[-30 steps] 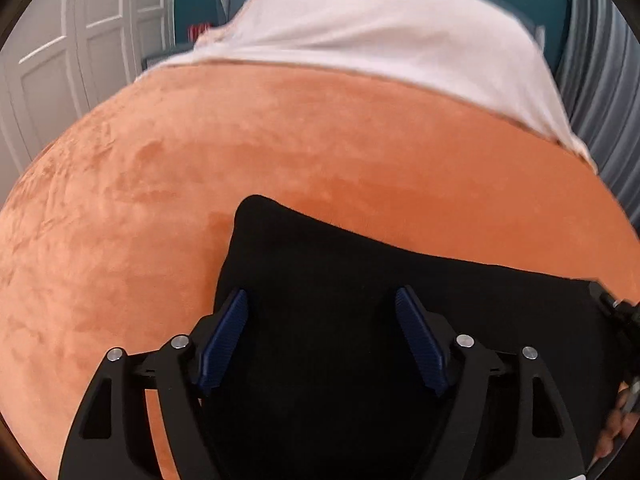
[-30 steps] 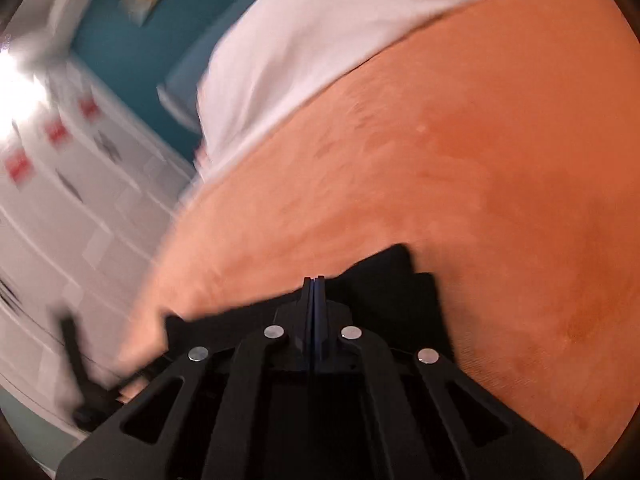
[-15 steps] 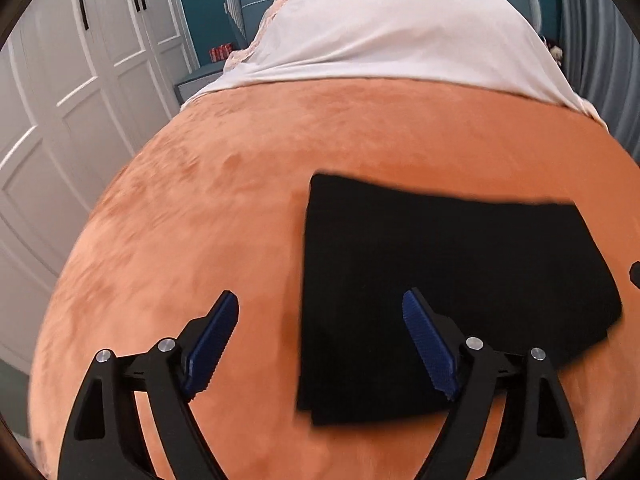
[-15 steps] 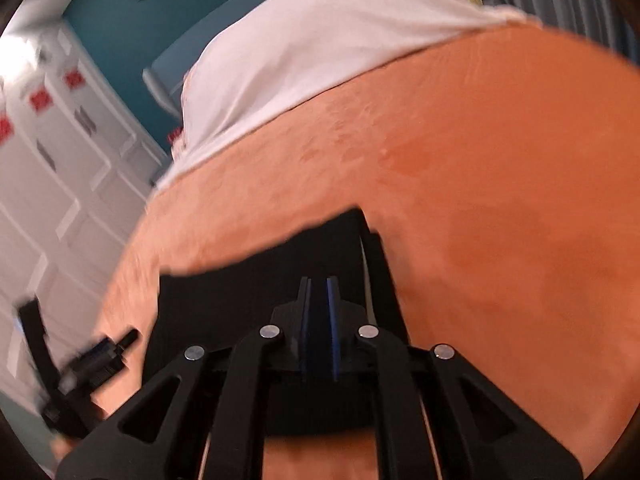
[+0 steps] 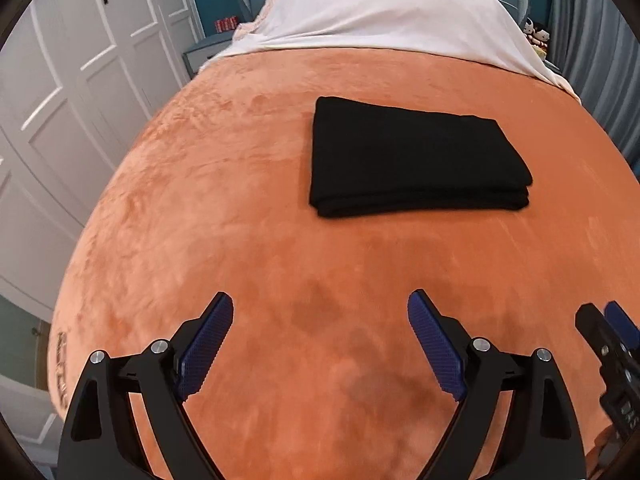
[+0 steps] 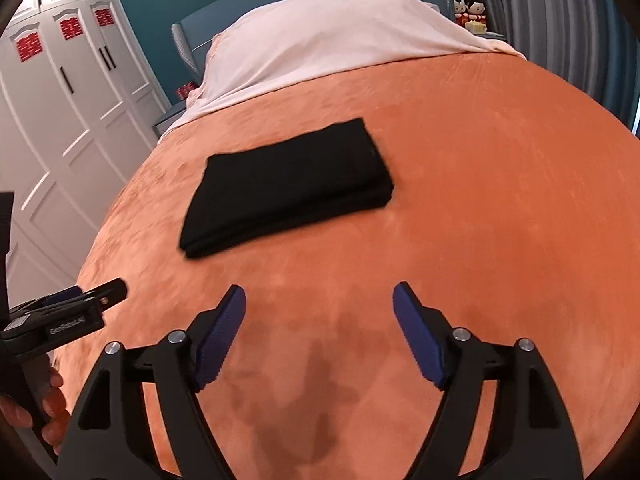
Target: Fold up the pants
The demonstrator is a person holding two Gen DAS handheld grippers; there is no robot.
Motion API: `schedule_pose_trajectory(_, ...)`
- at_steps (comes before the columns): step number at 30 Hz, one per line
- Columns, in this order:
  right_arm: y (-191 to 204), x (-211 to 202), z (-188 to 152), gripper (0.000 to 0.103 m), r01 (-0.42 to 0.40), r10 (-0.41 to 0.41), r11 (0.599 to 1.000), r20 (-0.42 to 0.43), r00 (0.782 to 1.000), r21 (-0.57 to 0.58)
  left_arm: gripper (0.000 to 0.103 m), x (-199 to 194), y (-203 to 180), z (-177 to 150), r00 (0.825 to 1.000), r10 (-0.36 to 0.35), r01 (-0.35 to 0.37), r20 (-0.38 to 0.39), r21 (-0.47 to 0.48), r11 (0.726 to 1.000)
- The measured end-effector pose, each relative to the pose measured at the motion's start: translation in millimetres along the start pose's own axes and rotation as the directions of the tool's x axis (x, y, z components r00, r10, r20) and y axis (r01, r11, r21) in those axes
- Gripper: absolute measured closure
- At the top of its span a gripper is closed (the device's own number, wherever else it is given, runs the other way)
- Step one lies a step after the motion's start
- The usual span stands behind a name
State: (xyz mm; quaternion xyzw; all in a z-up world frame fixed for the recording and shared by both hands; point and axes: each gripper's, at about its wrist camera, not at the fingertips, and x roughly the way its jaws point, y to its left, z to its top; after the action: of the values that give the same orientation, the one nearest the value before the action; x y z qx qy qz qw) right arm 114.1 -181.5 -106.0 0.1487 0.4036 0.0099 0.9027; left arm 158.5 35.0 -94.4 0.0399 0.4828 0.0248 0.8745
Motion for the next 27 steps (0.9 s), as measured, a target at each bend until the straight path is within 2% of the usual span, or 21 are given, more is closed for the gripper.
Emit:
schedule_pose_trajectory(6,15.5,-45.6,-16.0,0.017,0.011,-0.009,0.999,0.044,0.999,-0.039,0.016,-39.8,-2.1,-25.9,1.000,0.000,0.000,0.019,0.005,1.000)
schedule_pose_trajectory(8,20.1,-55.0,-14.8,0.012,0.015,-0.012,0.998,0.063,0.998,-0.053,0.016,-51.4,-1.0,-33.9,1.000,-0.006,0.006,0.024,0.007,1.000)
schedule_pose_trajectory(17,29.0,-97.0,-31.3,0.011,-0.007,0.012,0.998,0.085,0.996,-0.056,0.016,-82.4,-0.6,-61.5,0.999,-0.011,0.011,0.037,-0.006,1.000)
schedule_pose_trajectory(21,32.5,-113.9,-35.3,0.011,0.010,-0.001,0.997,0.102,0.995,-0.081,0.016,-96.6,-3.3,-71.0,0.998,-0.006,0.006,0.062,0.006,1.000)
schedule_pose_trajectory(27,43.7,-137.8,-39.5,0.009,0.039,-0.022,0.992,0.141,0.990,-0.121,0.016,-126.7,-3.2,-78.0,0.991,-0.043,0.042,0.128,0.014,0.999)
